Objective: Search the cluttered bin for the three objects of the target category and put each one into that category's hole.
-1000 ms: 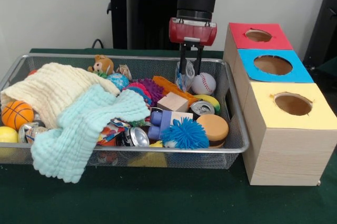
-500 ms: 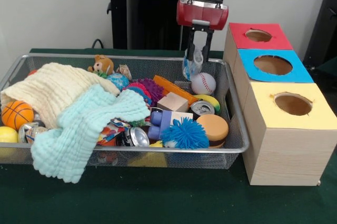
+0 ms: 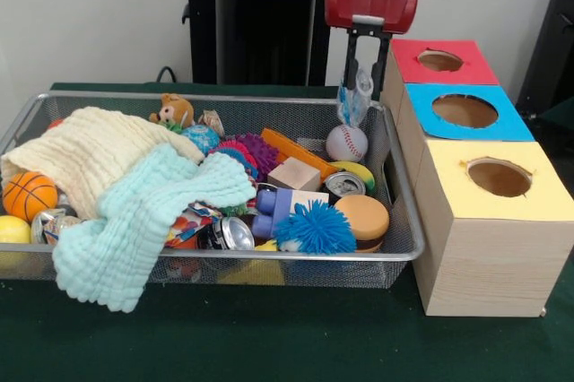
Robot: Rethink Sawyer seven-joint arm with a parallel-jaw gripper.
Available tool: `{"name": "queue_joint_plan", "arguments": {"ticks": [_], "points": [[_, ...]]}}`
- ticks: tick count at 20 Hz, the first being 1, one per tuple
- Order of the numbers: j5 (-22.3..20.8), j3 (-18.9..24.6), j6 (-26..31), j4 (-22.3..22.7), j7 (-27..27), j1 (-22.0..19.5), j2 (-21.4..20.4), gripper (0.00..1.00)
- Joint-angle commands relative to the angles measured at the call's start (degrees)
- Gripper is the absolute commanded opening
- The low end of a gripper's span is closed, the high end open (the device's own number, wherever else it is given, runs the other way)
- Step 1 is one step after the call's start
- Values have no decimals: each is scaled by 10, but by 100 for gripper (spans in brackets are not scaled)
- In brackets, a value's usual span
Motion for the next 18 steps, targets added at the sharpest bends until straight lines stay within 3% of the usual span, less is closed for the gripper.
{"name": "queue_joint_plan", "arguments": {"ticks": [1,6,14,18], "points": [[45,62,54,42,123,8,-14,0],[74,90,44,61,144,4,-5,0],[139,83,47,59,154,39,-3,0],[193,55,52,49,166,90,0,0]]}}
